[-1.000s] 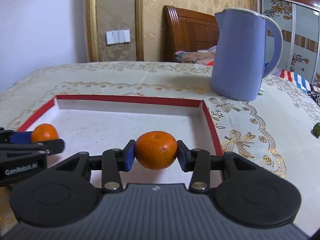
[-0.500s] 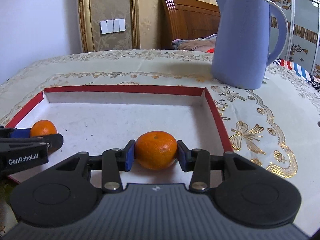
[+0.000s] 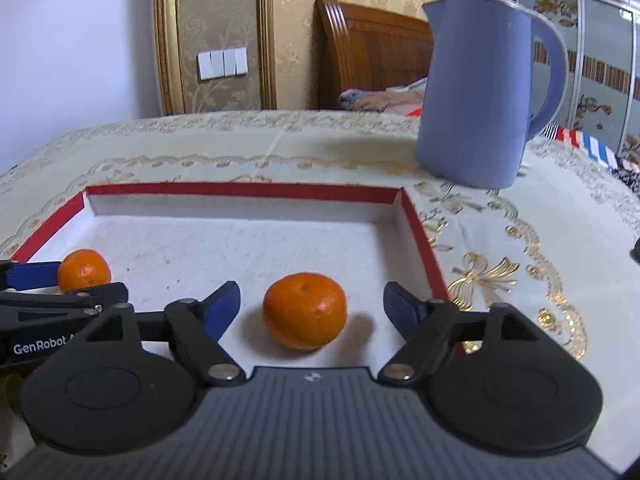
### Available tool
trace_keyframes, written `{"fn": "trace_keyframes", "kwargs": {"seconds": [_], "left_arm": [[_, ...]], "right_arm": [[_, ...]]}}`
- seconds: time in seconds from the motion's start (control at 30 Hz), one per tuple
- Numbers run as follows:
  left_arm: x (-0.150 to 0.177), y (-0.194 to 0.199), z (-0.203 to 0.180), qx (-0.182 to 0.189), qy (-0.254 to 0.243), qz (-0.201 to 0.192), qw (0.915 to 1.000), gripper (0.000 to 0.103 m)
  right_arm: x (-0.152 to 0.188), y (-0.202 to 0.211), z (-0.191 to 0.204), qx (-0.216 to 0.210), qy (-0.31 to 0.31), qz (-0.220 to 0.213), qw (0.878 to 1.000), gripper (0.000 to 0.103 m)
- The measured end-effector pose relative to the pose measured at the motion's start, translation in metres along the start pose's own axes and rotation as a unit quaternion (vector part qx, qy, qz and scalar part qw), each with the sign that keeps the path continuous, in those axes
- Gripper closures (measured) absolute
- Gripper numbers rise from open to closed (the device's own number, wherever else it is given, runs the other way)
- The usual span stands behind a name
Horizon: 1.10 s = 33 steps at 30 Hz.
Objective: Organize fruits
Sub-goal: 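Open the left tool to drop its mandarin while the right tool releases its mandarin, then withdraw both open tools from the tray back toward the fruits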
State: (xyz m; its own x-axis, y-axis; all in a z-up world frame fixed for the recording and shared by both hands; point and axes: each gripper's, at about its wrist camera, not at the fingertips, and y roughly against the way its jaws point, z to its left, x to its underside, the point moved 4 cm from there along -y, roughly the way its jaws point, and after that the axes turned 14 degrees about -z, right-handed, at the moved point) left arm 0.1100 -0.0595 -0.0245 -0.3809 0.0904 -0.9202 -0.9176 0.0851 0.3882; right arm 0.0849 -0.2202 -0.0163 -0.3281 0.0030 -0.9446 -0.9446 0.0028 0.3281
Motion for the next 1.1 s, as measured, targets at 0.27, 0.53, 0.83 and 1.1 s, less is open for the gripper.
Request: {"fn": "trace_keyframes", "kwargs": {"seconds": [0.27,0.53,0.83,1.1], "left_arm": [[-0.010,0.025,0.017,-0.015,0.032,-0.062,0.9974,0.024],[-0.004,0.057,0.035,-0.022,0.050,-0.093,0.9941,0.024],[0.021,0.084,0.053,-0.008,0.064,-0.080,0.9948,0.023],[0.035,0.104,0.072,0.005,0.109,-0.099,0.9891,0.015]], "right_arm": [[-0.001,0.011,-0.005,0.009,-0.007,-0.027,1.000,0.020],[-0.006,0.043,-0.013,0.011,-0.023,-0.088,0.996,0.004],[0.000,0.066,-0.022,0.013,-0.039,-0.099,0.994,0.002],[0.020,0.102,-0.049,0.013,-0.108,-0.110,0.988,0.000]]}}
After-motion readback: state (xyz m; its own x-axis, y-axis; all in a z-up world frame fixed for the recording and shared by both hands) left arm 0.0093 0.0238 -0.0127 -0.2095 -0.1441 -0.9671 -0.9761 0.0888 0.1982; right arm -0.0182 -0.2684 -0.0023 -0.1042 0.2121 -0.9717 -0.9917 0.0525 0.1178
